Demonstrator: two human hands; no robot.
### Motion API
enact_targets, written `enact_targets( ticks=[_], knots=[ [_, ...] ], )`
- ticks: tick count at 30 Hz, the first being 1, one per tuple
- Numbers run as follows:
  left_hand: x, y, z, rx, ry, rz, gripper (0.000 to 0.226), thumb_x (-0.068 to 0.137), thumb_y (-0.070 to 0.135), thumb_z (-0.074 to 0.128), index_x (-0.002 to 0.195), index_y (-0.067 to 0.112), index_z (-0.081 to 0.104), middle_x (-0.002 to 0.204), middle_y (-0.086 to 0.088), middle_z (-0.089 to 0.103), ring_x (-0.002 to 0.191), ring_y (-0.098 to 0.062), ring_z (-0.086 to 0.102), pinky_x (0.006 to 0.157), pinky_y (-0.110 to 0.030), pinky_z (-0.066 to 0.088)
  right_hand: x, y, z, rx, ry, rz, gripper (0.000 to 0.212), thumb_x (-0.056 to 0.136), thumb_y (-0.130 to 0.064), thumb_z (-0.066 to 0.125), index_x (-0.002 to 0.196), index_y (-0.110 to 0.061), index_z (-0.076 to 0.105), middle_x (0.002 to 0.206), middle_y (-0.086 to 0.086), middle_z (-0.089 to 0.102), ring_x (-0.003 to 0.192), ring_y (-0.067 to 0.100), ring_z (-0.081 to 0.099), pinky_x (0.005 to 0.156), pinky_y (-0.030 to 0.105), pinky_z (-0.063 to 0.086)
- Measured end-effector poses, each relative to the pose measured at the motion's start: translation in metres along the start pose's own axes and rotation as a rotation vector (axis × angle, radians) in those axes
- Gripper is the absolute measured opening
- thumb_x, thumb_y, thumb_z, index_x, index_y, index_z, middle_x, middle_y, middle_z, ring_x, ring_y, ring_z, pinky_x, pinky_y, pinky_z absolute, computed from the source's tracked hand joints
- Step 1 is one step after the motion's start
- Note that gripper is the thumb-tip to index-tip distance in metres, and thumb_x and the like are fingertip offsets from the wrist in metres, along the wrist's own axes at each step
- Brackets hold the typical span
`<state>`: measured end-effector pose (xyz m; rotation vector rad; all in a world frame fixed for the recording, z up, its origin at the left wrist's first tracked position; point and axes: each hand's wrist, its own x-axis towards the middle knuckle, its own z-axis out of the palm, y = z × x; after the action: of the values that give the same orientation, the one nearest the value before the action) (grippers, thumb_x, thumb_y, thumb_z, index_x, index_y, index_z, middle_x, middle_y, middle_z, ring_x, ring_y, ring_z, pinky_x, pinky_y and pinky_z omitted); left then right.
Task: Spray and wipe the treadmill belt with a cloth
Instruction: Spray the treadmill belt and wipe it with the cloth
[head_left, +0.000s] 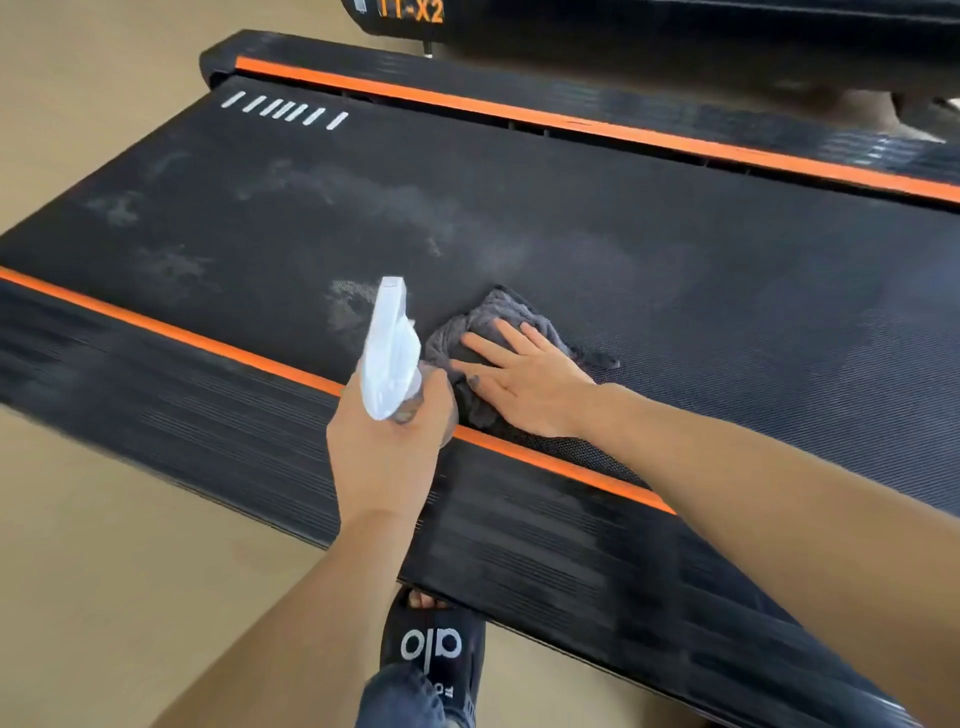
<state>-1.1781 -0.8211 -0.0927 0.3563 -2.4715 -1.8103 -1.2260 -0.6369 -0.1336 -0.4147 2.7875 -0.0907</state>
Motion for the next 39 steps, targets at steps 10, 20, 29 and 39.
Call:
enact_targets(
  ticks=[10,20,29,39],
  knots=[
    [-0.003,-0.013,-0.016,-0.012,-0.063,-0.015,0.05,0.062,0.047,0.09,0.104,0.04,0.063,0.103,0.007,0.073,0.095,-0.012,0.07,0.084,-0.023,0.053,-0.162,0.053,0.02,0.217,-0.2,-0.041,0.074,0.088,-0.066,-0.013,0.153,-0.045,0.015,0.16,-0.028,-0.012,0.144,0.0,-0.031,0.121,0.031,-0.014],
    [0.001,-0.019,-0.008,0.092,0.052,0.107,0.061,0.06,0.049,0.087,0.111,0.031,0.06,0.102,0.008,0.069,0.096,-0.014,0.067,0.088,-0.023,0.051,-0.023,-0.005,-0.003,0.024,-0.073,-0.136,0.05,0.106,-0.042,0.008,0.154,-0.041,0.022,0.166,-0.013,-0.002,0.152,0.023,-0.015,0.123,0.047,-0.008],
    [0.01,-0.027,-0.01,0.171,0.022,0.052,0.049,0.068,0.028,0.096,0.107,0.025,0.066,0.09,0.019,0.066,0.077,0.006,0.061,0.081,-0.025,0.058,-0.104,0.03,0.022,0.152,-0.094,-0.101,0.054,0.099,-0.051,-0.005,0.149,-0.056,0.013,0.161,-0.024,-0.013,0.146,0.006,-0.029,0.123,0.037,-0.012],
    [0.001,-0.016,-0.008,0.136,0.01,0.102,0.061,0.067,0.041,0.09,0.121,0.029,0.064,0.098,0.017,0.065,0.092,-0.009,0.062,0.086,-0.025,0.048,-0.06,0.041,0.001,0.003,-0.076,-0.04,0.058,0.102,-0.047,0.002,0.155,-0.037,0.024,0.165,-0.016,-0.001,0.152,0.017,-0.015,0.124,0.042,-0.005]
  ],
)
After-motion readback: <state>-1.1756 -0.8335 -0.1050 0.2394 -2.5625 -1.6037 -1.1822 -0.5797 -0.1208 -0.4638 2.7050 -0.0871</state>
